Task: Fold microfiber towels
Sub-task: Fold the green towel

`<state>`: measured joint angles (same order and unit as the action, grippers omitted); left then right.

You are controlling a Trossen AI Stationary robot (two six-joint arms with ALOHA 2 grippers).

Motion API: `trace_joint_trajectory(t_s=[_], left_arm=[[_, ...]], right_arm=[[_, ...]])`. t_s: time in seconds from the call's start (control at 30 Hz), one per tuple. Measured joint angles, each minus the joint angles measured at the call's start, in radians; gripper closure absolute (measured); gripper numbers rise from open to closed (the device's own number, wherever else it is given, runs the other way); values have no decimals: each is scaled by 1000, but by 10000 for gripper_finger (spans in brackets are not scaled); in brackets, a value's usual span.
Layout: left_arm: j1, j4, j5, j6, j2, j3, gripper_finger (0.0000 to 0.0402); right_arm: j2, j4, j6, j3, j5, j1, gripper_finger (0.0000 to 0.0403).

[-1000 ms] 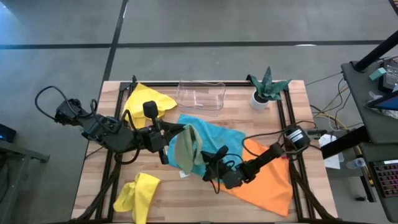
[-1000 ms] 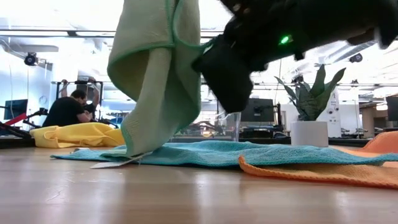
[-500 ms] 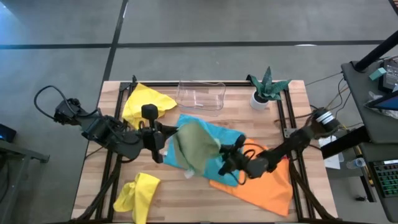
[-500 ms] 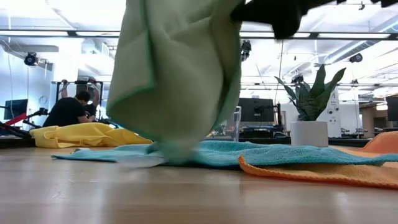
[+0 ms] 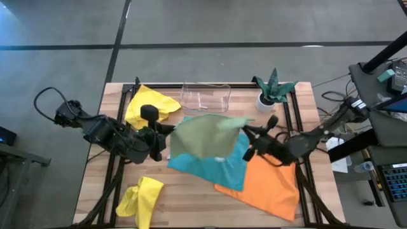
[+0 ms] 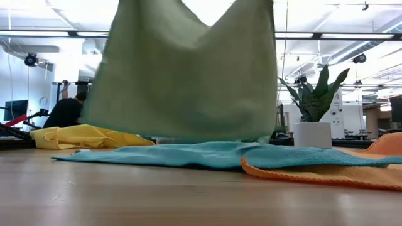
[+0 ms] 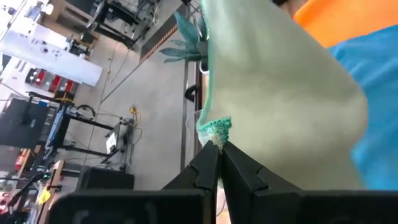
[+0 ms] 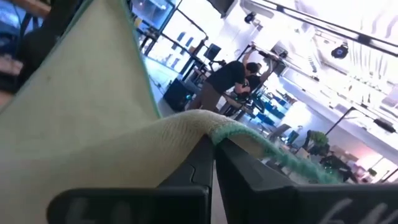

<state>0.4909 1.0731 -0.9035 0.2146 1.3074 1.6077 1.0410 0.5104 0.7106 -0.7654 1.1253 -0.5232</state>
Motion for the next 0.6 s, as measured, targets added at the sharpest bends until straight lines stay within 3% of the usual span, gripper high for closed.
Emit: trace_joint_trajectory(t_s=[0.17, 0.43, 0.6], left_arm=[[-40, 30, -17, 5, -1, -18, 402], [-225, 28, -56, 137, -14, -72, 402], [-283, -3, -60, 253, -52, -77, 402]], right_arm=[[-77, -58, 4, 0, -7, 0, 395], [-121, -61, 100, -23, -26, 24, 395], [-127, -96, 112, -33, -30, 24, 395]])
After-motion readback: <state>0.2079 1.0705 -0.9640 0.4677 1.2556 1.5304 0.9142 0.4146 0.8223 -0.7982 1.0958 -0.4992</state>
